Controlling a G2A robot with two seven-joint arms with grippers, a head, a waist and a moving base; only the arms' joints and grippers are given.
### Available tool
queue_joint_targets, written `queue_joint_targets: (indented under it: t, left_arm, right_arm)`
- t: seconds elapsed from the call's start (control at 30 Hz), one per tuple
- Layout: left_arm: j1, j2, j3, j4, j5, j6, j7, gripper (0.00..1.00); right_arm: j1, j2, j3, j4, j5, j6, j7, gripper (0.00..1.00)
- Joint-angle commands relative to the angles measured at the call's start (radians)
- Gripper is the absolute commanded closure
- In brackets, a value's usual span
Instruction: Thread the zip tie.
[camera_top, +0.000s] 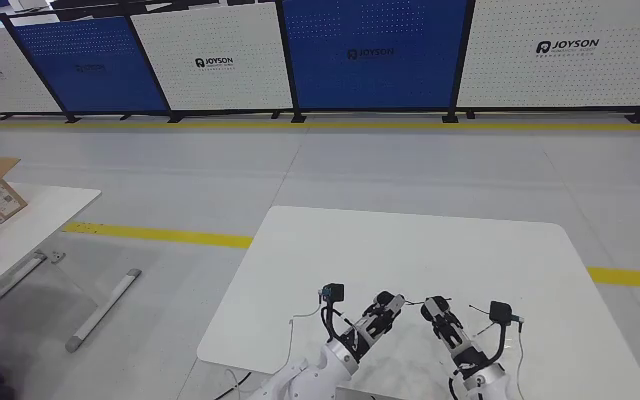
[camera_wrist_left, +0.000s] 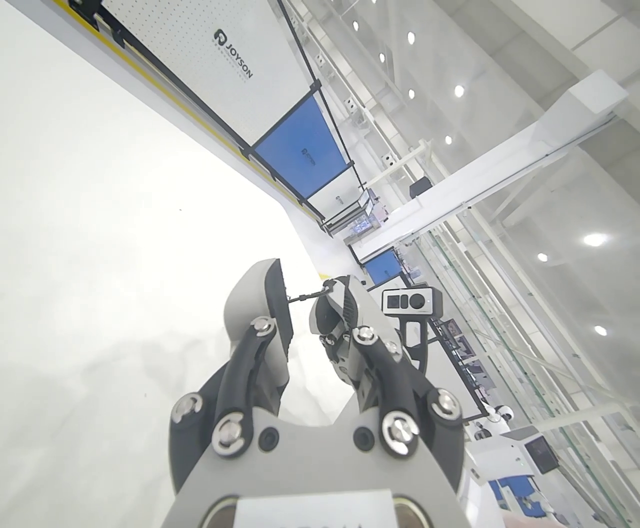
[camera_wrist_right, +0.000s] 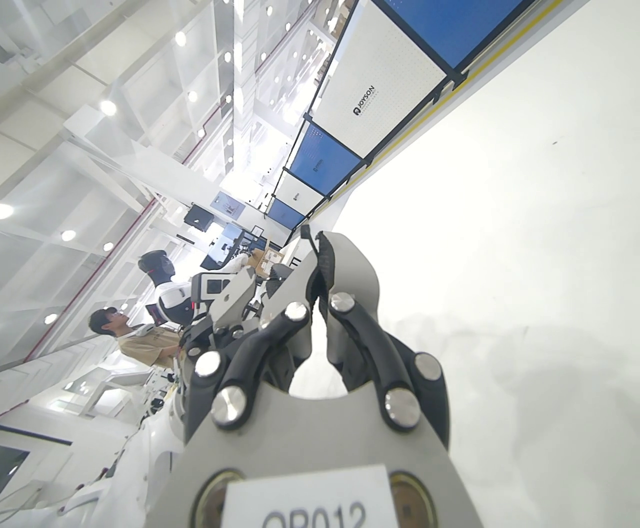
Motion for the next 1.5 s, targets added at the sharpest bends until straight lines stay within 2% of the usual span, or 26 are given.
queue_joint_targets:
  t: [0.0,0.13,0.27,0.5,0.53,0.57,0.8,0.93,1.0,1.3,1.37,1.47]
  left_arm:
    - [0.0,0.0,0.001,0.0,0.002,0.0,-0.002,0.82]
    - [-0.002,-0.001,0.004,0.003,0.007,0.004,-0.006,0.89]
    - [-0.003,-0.001,0.005,0.004,0.008,0.004,-0.007,1.0]
    - [0.001,0.0,0.004,-0.003,0.001,-0.004,-0.021,1.0]
    - [0.001,0.0,0.003,-0.005,-0.006,-0.005,-0.025,1.0]
    - [0.002,0.0,0.001,-0.006,-0.013,-0.004,-0.025,1.0]
    - [0.013,-0.003,-0.027,-0.03,-0.106,0.023,0.01,1.0]
    - [0.008,-0.003,-0.051,-0.046,-0.212,0.031,-0.042,1.0]
    - [0.006,0.0,-0.057,-0.053,-0.19,0.033,-0.053,1.0]
    - [0.007,-0.001,-0.058,-0.053,-0.194,0.034,-0.051,1.0]
    - [0.012,-0.004,-0.061,-0.061,-0.258,0.037,-0.046,1.0]
    - [0.016,-0.006,-0.081,-0.072,-0.4,0.036,-0.074,1.0]
  right_arm:
    - [-0.002,0.0,0.001,-0.002,0.0,-0.004,-0.001,1.0]
    - [-0.006,0.0,0.003,-0.005,-0.001,-0.012,-0.004,1.0]
    - [-0.006,0.0,0.003,-0.005,0.0,-0.016,-0.002,1.0]
    - [-0.001,-0.001,0.001,-0.011,0.012,-0.024,0.009,1.0]
    - [0.002,-0.001,0.0,-0.011,0.013,-0.023,0.013,0.68]
    - [0.005,-0.002,-0.001,-0.011,0.012,-0.021,0.016,0.0]
    - [0.003,0.0,0.002,-0.025,-0.015,-0.037,0.023,0.0]
    - [-0.018,0.005,0.022,-0.038,0.005,-0.08,0.045,0.0]
    - [-0.022,0.006,0.026,-0.038,0.015,-0.087,0.049,0.0]
    - [-0.019,0.006,0.026,-0.037,0.001,-0.079,0.052,0.0]
    - [-0.014,0.007,0.026,-0.035,-0.032,-0.069,0.056,0.0]
    - [-0.01,0.009,0.031,-0.027,-0.099,-0.06,0.033,0.0]
